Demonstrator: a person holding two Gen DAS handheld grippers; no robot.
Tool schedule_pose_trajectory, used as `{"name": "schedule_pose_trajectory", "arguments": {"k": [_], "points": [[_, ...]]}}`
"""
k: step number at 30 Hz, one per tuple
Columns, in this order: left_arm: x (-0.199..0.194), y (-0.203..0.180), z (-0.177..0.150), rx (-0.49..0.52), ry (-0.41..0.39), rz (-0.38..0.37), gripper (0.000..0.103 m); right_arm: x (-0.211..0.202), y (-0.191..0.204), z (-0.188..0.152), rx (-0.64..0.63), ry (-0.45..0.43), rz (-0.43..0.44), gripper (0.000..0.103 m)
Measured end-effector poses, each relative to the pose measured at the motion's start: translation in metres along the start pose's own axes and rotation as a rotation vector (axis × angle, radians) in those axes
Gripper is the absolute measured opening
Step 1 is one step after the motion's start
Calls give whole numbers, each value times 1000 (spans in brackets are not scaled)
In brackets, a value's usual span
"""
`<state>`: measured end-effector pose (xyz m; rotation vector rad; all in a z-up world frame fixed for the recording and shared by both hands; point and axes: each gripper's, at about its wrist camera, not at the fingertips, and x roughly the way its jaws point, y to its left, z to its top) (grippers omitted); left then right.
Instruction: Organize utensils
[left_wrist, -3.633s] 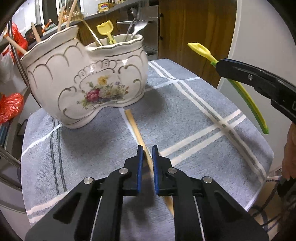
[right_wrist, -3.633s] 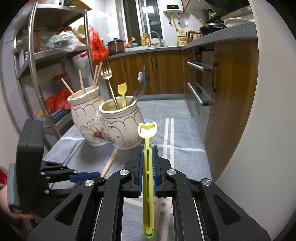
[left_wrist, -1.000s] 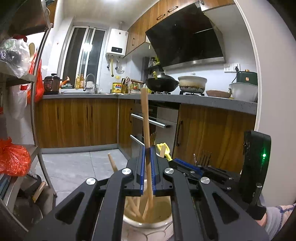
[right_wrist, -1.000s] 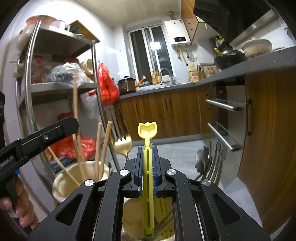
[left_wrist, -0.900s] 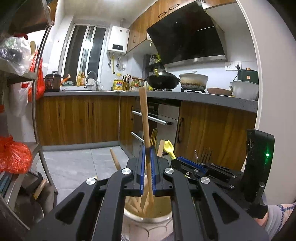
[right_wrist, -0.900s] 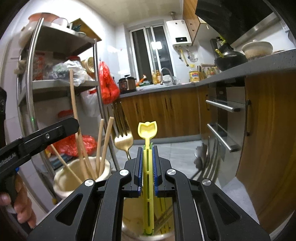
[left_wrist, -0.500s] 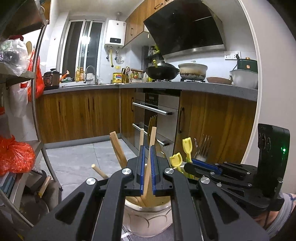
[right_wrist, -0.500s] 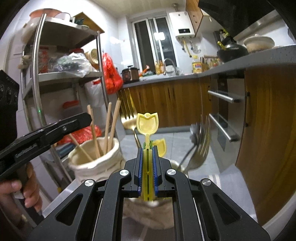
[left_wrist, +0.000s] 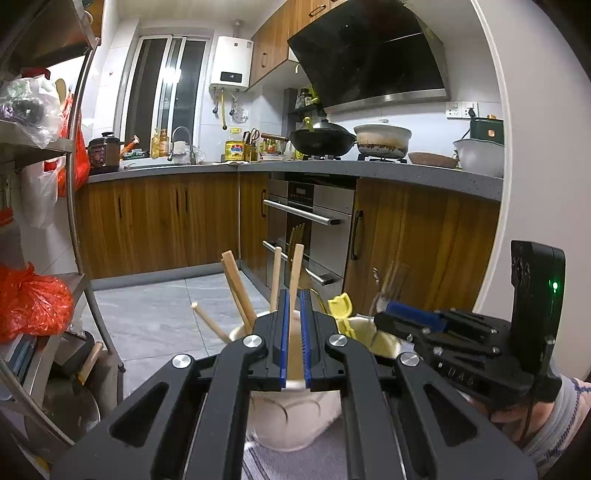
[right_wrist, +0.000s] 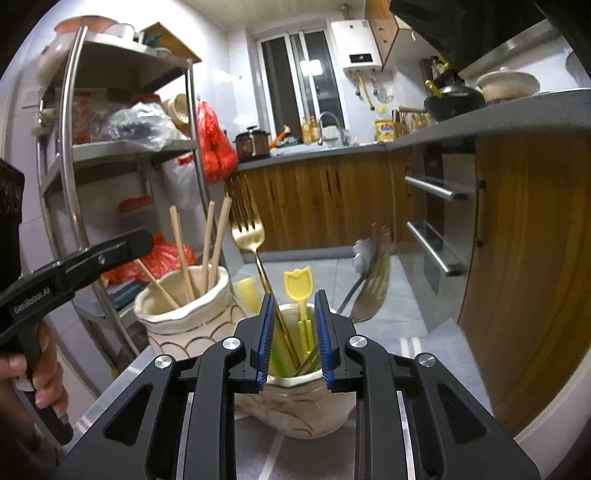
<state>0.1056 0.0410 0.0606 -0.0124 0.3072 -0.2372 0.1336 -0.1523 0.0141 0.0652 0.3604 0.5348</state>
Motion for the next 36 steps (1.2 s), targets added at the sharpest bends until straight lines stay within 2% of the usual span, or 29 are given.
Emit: {"name": "schedule_pose_trajectory", "arguments": {"k": [9, 18, 20, 21, 22, 24, 25, 26, 28, 30, 36], "points": [[-30, -15, -29, 18, 22, 5, 6, -44, -7, -10, -6, -14, -15, 23], [-33, -20, -60, 38, 55, 66, 6, -61, 2, -30, -90, 21, -59, 24], [-33, -21, -64, 47, 54, 83, 8, -59, 3, -32, -118, 16, -81, 44], [-32, -21, -65, 52, 57, 97, 15, -59, 3, -34, -122, 15, -79, 49], [-31, -21, -66, 53, 58, 110, 31, -58, 2, -35, -127, 15, -80, 56], [-33, -16, -69, 37, 45, 139, 56, -58, 1, -36, -133, 8, -81, 66], [-34, -14, -70, 30, 39, 146, 60, -59, 0, -36, -136, -6, -84, 80], [-34, -11, -70, 24, 36, 156, 62, -60, 0, -36, -140, -17, -90, 88], [-34, -8, -71, 16, 35, 173, 75, -61, -1, -36, -146, -31, -95, 92], [-36, -6, -73, 8, 28, 173, 79, -61, -2, -36, -148, -34, -101, 95], [-39, -7, -75, 20, 14, 177, 93, -61, -3, -38, -145, -38, -94, 98]]}}
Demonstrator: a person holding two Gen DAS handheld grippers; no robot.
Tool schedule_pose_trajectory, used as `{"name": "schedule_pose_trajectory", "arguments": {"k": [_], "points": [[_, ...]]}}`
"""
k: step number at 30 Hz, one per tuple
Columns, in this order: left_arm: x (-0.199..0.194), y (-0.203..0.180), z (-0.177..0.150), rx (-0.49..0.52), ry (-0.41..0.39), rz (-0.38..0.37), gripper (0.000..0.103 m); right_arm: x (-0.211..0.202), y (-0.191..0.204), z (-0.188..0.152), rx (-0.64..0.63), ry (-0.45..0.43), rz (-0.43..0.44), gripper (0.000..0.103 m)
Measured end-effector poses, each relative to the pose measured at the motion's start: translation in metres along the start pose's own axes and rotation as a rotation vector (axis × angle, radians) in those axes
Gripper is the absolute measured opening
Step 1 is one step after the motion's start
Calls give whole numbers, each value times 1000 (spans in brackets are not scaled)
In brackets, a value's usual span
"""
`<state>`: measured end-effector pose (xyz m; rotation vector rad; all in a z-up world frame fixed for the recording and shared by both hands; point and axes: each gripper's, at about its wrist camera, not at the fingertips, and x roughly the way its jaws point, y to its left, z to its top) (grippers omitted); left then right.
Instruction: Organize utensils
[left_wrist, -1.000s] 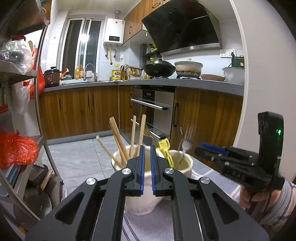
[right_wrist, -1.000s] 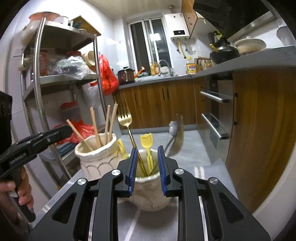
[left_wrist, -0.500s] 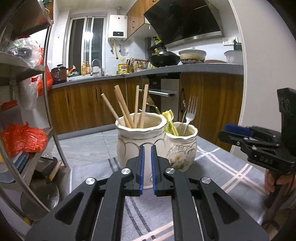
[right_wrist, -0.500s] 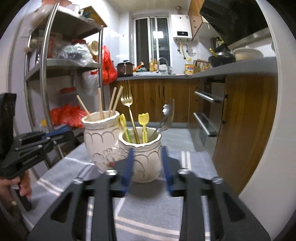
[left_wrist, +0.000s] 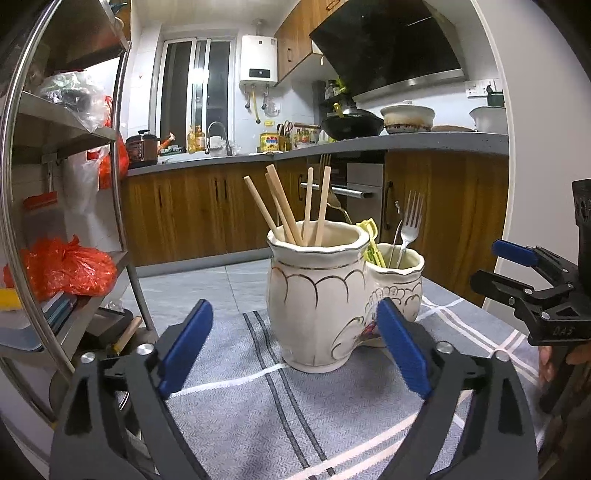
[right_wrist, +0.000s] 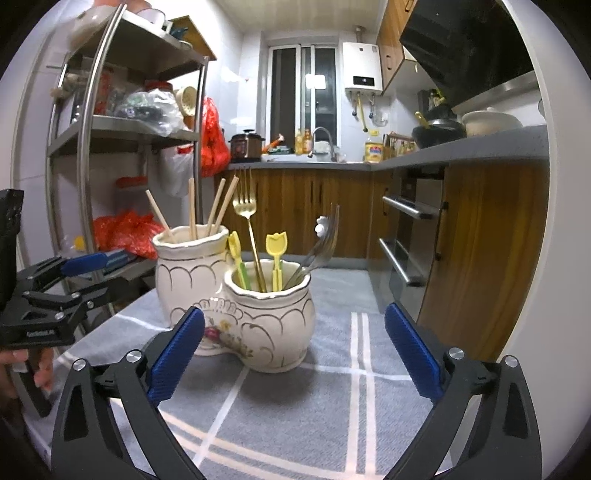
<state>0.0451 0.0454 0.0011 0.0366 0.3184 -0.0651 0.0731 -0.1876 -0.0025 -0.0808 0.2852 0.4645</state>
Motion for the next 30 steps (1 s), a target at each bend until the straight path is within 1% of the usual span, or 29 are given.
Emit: {"name": "schedule_pose_trajectory", "arguments": {"k": [2, 6, 30], "points": [[-1, 1, 0, -2, -5, 9, 97, 1, -1, 0, 5, 5, 1, 98], [-2, 1, 0, -4, -5, 24, 97, 0, 0, 0, 1, 4, -2, 98], [-5, 6, -2, -16, -10, 27, 97, -1, -1, -1, 3, 2, -3, 98]]}}
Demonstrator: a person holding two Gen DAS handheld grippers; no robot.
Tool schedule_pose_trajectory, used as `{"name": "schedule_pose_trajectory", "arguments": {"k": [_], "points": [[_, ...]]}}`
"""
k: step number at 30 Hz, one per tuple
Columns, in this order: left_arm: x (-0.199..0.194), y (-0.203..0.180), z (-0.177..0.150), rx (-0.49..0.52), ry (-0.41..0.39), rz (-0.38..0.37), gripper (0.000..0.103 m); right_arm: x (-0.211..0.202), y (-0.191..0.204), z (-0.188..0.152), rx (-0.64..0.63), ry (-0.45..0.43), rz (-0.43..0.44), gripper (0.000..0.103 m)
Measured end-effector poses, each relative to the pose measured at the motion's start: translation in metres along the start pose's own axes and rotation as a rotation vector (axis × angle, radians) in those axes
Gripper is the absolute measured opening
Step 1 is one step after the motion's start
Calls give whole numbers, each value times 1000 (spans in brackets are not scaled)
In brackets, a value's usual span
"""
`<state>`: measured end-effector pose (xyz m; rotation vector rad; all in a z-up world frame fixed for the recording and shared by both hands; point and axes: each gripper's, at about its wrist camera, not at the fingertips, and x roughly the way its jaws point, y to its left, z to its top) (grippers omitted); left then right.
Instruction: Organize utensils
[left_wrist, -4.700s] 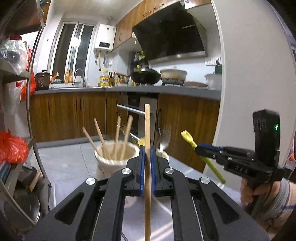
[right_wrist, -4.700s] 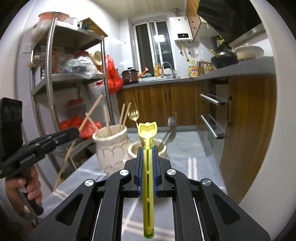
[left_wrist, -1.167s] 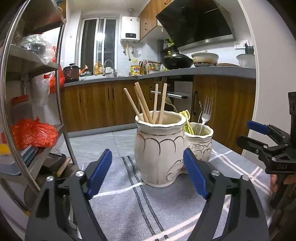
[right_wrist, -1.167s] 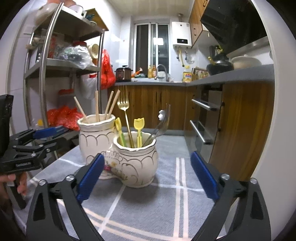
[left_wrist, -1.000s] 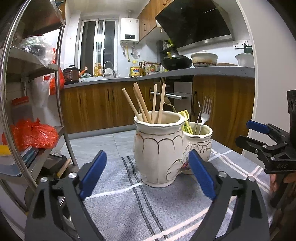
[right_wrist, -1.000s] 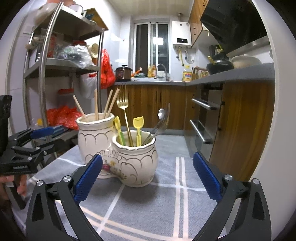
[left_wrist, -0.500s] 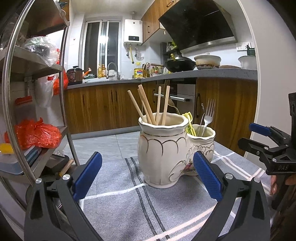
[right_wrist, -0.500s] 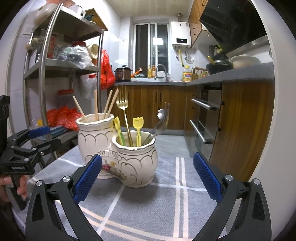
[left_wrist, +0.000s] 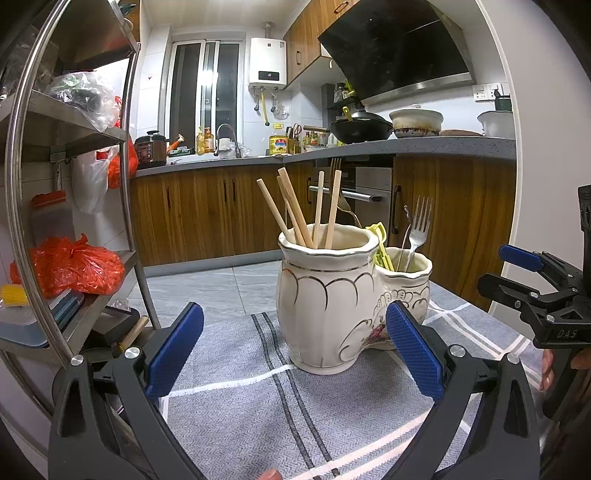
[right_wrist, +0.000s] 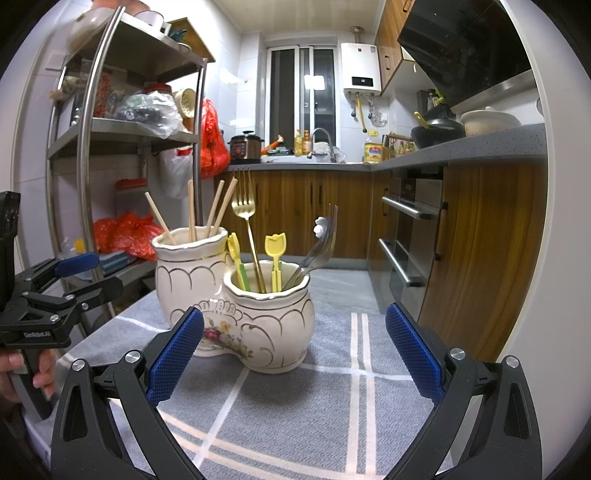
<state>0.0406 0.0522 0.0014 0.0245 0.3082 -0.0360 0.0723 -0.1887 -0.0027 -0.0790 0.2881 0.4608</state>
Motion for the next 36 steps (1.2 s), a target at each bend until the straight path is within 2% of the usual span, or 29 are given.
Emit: {"name": "schedule_pose_trajectory", "arguments": {"k": [36], "points": [[2, 3, -2, -2, 6, 9, 97, 0, 0, 0, 0, 0, 0, 98]]}}
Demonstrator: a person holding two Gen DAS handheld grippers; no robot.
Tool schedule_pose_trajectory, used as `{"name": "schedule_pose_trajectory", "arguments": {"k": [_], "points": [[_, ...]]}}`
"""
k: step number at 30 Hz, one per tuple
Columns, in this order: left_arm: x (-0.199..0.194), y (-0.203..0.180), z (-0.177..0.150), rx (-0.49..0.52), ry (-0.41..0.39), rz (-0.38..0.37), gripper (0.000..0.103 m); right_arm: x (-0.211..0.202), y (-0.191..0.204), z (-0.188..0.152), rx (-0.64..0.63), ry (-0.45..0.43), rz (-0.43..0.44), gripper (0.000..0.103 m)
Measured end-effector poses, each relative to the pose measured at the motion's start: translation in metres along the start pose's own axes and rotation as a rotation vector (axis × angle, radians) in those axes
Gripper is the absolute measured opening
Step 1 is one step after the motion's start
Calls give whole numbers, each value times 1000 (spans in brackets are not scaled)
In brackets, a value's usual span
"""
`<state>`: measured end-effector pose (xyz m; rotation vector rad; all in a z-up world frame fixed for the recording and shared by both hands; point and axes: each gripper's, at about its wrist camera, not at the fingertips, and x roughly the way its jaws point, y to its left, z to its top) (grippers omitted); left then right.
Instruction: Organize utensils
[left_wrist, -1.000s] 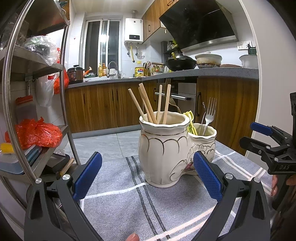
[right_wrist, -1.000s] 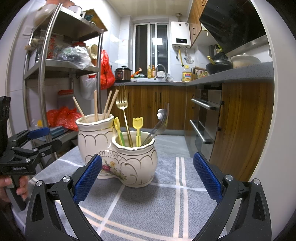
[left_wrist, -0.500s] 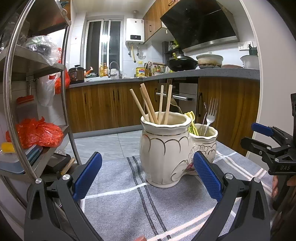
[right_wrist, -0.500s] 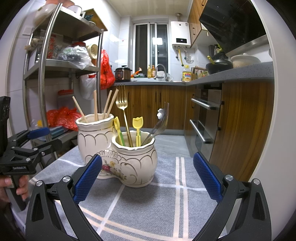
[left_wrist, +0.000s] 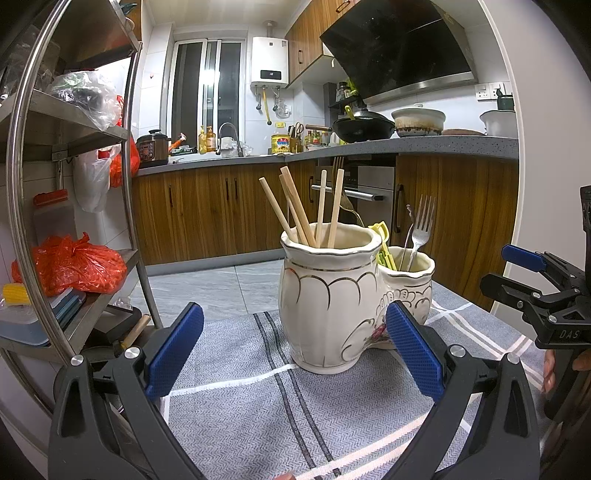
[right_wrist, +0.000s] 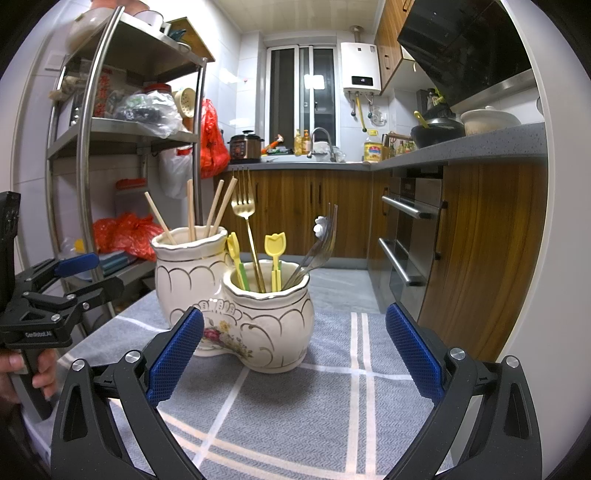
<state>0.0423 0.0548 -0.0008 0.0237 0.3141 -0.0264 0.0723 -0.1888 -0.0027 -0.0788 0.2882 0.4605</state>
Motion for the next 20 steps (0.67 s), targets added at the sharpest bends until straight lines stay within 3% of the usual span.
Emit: {"name": "schedule_pose_trajectory", "arguments": {"k": [20], "points": [[-3, -2, 4, -2, -3, 8, 98, 0, 0, 0, 0, 0, 0, 98]]}}
